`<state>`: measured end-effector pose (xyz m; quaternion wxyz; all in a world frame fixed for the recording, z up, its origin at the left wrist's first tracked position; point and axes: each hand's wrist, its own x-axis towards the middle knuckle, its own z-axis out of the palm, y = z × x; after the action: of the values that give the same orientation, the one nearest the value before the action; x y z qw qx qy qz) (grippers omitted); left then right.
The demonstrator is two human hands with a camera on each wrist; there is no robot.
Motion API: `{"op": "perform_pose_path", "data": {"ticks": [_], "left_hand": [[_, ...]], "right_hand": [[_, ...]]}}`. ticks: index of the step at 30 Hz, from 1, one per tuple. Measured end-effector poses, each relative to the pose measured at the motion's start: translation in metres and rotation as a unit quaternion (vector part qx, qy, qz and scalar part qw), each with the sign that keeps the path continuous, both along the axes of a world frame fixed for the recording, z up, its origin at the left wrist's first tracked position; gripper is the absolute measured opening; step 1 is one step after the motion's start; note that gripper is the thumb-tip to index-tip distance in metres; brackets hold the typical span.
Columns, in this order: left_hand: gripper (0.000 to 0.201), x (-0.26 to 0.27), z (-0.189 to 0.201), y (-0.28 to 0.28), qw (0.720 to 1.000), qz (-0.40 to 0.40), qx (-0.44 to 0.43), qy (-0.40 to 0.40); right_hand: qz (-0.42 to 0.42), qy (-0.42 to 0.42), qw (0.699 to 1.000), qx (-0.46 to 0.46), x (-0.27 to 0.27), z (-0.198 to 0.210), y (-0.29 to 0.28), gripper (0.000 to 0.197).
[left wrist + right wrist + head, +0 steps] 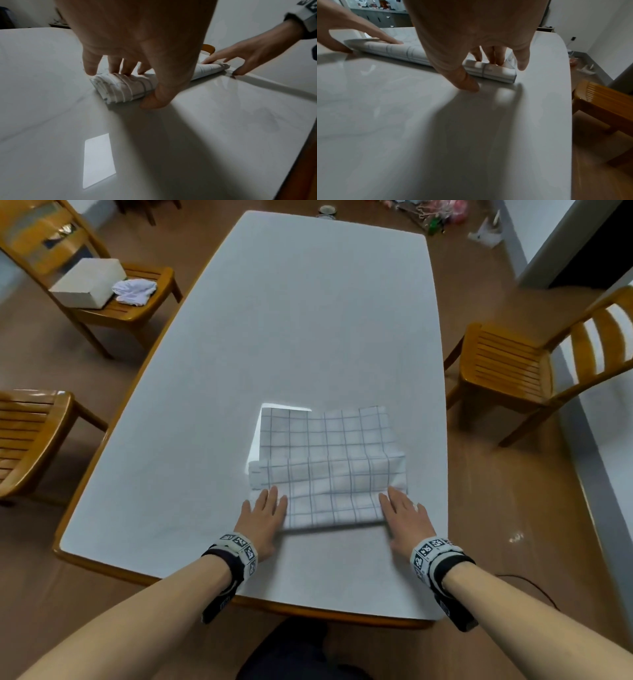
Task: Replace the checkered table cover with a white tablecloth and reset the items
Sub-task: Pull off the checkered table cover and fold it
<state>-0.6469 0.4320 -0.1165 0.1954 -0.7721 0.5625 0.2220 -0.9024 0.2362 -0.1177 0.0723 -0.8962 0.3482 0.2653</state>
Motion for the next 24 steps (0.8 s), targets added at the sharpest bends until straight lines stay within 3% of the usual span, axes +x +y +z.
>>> {"op": "perform_pose_path", "data": {"ticks": [4,9,13,17,21,24], "left_hand": [[0.092,0.001,-0.003,-0.009,0.999,-0.028,-0.026,-0.037],[0.085,0.000,-0.007,-0.011,0.998,-0.008,-0.045,-0.040],[0.075,-0.001,-0.004,-0.007,0.998,0.030,-0.054,0.009],[0.071,0.002,0.003,0.005,0.997,0.012,-0.060,0.043],[0.043,-0.003,0.018,0.014,0.995,0.012,-0.037,0.089],[0.034,-0.008,0.036,0.022,0.992,0.020,-0.018,0.126]], "right_hand": [[-0.005,-0.035,0.999,-0.010,0.009,-0.005,-0.001,0.082],[0.009,-0.056,0.998,-0.033,0.009,-0.013,-0.009,0.068],[0.007,-0.039,0.998,-0.045,-0.004,-0.010,-0.007,0.064],[0.009,-0.035,0.999,-0.033,-0.021,-0.003,0.000,0.056],[0.015,-0.053,0.998,-0.005,-0.037,0.009,0.012,0.045],[0.009,-0.076,0.997,0.016,-0.050,0.028,0.019,0.034]]}}
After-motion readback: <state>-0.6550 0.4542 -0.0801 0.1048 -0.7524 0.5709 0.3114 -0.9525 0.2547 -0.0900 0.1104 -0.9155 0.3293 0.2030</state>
